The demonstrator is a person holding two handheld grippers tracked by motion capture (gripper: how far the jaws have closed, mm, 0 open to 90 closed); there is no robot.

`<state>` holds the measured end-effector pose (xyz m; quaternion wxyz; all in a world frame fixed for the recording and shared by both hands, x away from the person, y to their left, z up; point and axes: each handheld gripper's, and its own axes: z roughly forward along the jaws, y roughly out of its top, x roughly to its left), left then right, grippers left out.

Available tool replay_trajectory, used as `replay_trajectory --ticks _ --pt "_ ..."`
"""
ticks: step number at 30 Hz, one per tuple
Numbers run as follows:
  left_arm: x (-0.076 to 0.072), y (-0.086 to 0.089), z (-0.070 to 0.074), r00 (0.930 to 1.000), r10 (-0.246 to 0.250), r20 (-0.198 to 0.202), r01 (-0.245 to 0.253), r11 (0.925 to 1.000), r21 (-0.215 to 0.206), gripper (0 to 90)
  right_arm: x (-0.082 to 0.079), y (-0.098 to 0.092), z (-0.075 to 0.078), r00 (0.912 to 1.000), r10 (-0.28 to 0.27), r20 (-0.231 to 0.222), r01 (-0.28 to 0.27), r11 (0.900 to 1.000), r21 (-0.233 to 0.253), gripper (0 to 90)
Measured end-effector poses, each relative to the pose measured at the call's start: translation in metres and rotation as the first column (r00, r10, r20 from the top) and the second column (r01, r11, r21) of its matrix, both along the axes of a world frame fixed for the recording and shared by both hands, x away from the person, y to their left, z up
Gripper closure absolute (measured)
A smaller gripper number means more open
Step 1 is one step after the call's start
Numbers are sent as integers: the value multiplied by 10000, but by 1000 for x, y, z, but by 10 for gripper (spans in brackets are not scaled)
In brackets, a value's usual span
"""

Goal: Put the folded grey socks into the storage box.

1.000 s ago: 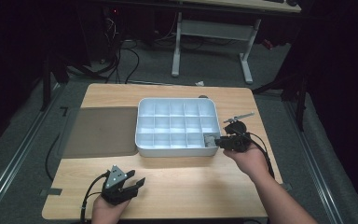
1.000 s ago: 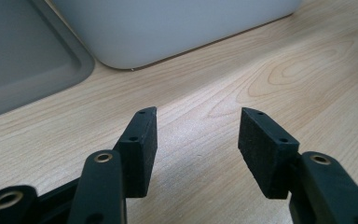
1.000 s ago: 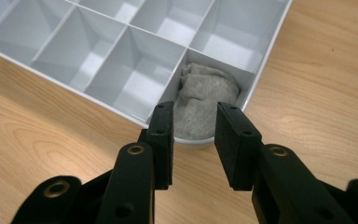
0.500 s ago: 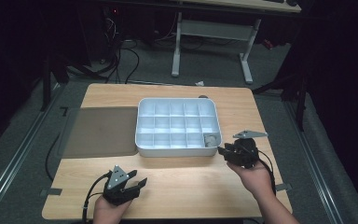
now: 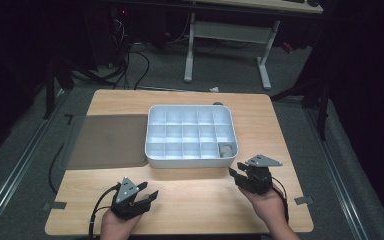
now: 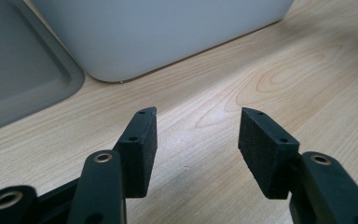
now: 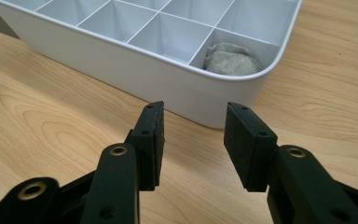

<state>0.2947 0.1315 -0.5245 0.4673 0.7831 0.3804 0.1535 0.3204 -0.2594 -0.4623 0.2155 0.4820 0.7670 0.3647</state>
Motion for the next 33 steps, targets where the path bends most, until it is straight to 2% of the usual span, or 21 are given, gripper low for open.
replay_trajectory --ticks 7,13,16,20,24,27,29,33 --pt "-1 2 -2 9999 131 40 -131 9998 137 474 -8 7 -24 9996 130 243 -130 9999 1 554" --pt "-2 5 -2 9995 320 70 -321 9994 93 474 -14 18 -46 9995 261 184 -264 9995 174 536" --pt "-1 5 -3 9995 316 58 -317 9994 144 474 -16 26 -55 9989 459 109 -459 9989 39 518" --pt "-2 4 -3 9995 314 91 -317 9991 278 473 -21 35 -61 9981 588 165 -589 9983 49 473" --pt "-5 1 -3 9995 283 120 -287 9987 419 473 -32 29 -62 9995 290 119 -300 9943 1019 478" --pt "-6 -1 -4 9995 267 154 -275 9982 526 473 -36 28 -60 9983 432 397 -463 9956 817 481" --pt "-6 -2 -3 9994 289 169 -297 9983 495 473 -36 27 -61 9986 417 328 -446 9947 930 481" --pt "-6 -2 -4 9995 271 173 -279 9983 507 473 -35 25 -64 9988 413 252 -432 9958 808 484"
